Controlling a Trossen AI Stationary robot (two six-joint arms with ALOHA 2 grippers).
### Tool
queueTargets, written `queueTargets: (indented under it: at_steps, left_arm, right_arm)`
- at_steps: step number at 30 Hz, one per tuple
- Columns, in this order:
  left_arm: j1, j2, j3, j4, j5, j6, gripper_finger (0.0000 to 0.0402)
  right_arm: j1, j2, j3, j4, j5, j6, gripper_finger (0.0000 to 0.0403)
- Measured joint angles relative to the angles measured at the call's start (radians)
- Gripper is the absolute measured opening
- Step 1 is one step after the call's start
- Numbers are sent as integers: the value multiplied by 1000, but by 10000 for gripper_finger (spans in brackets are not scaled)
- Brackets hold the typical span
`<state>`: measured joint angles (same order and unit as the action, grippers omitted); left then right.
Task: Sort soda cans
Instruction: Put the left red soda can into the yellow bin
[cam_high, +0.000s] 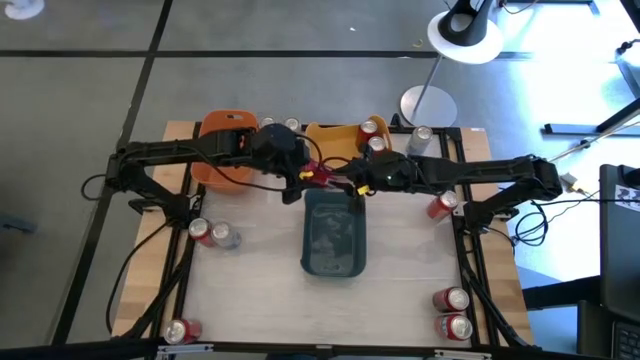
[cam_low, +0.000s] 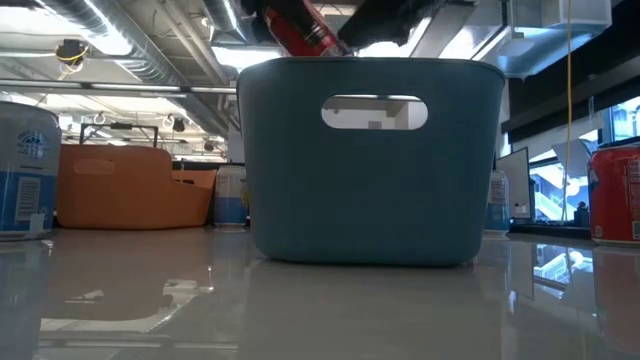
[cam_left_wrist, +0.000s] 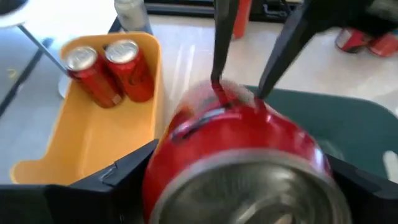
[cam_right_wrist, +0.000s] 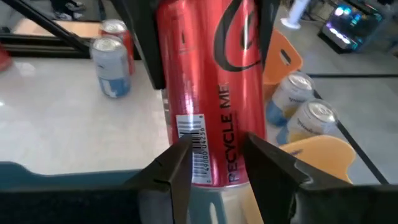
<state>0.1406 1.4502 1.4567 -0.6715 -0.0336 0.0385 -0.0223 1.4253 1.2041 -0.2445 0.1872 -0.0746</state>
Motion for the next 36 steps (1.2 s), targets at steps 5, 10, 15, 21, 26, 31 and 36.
queueTargets:
  at_steps: [5,10,15,21,26,31,36]
  left_arm:
    - [0,3,0,51,-8,37,303]
    - [7,30,0,87,-5,52,303]
    - [39,48,2,116,-11,70,303]
    - [116,83,7,159,-48,67,303]
    - [197,146,6,209,-59,66,303]
    - [270,237,5,286,-60,65,303]
    - [320,329,5,376,-59,98,303]
  right_arm:
    - [2,35,-4,17,2,-7,143]
    - [2,60,-6,16,53,-9,143]
    - [3,51,-6,-30,158,-27,143]
    - [2,-54,-7,-159,313,-35,142]
    - [2,-125,-6,-269,373,-5,142]
    - [2,-142,-6,-348,389,59,142]
    - [2,-139,-55,-350,389,88,142]
